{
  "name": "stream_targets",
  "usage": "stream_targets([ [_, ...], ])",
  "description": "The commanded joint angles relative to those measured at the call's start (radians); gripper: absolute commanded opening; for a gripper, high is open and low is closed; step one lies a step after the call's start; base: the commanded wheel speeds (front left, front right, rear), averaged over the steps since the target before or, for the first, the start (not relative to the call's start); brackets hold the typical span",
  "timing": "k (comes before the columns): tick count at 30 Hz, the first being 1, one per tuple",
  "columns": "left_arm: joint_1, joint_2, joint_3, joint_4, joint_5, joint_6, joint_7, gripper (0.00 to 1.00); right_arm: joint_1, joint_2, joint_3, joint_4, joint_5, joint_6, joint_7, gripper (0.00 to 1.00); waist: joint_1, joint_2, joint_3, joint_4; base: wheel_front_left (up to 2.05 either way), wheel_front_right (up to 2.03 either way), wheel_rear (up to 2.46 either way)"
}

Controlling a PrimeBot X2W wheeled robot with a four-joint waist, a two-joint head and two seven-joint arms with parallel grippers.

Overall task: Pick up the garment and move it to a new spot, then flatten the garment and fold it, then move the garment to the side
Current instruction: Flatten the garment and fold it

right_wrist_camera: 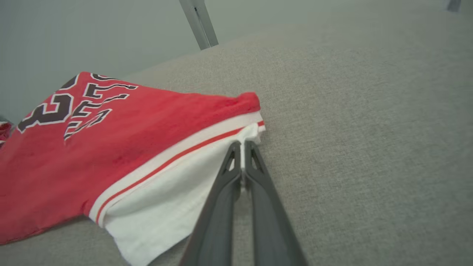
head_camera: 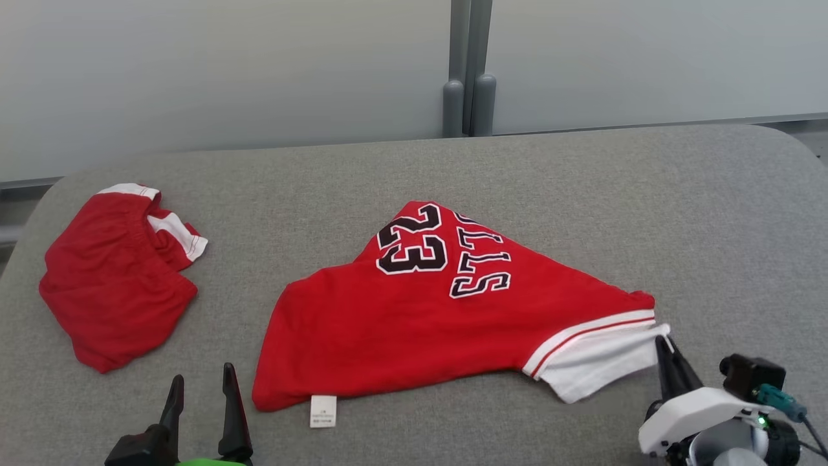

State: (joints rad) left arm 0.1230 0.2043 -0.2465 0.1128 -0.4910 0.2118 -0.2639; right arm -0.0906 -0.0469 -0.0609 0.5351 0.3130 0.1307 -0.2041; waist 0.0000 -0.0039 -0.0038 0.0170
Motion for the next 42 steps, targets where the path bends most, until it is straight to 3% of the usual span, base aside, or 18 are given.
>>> stream_targets([
  [1, 0.010, 0.002, -0.001, 0.002, -0.001, -0.001, 0.002, 1.00, 0.001, -0.005, -0.022, -0.050, -0.013, 0.000, -0.003, 0.00, 0.0000, 0.0039, -0.007, -0.008, 0.00, 0.00, 0.00],
  [8, 0.018, -0.004, -0.014, -0.001, -0.005, -0.001, 0.003, 1.00, 0.095, -0.005, -0.094, -0.255, -0.042, 0.000, 0.087, 0.00, 0.0000, 0.0039, -0.013, -0.020, 0.00, 0.00, 0.00],
  [14, 0.024, -0.013, -0.043, 0.012, -0.013, -0.020, 0.026, 1.00, 0.172, -0.005, -0.144, -0.341, -0.058, 0.000, 0.147, 0.00, 0.0000, 0.0039, -0.008, -0.028, 0.00, 0.00, 0.00],
  [29, -0.036, -0.093, -0.111, 0.214, -0.142, -0.100, 0.178, 1.00, 0.159, -0.004, -0.170, -0.335, -0.085, 0.000, 0.162, 0.00, 0.0000, 0.0039, 0.002, -0.042, 0.00, 0.00, 0.00],
  [42, -0.166, -0.125, -0.123, 0.423, -0.177, -0.145, 0.156, 1.00, 0.127, -0.004, -0.133, -0.328, -0.083, 0.000, 0.161, 0.00, 0.0000, 0.0039, 0.022, -0.073, 0.00, 0.00, 0.00],
])
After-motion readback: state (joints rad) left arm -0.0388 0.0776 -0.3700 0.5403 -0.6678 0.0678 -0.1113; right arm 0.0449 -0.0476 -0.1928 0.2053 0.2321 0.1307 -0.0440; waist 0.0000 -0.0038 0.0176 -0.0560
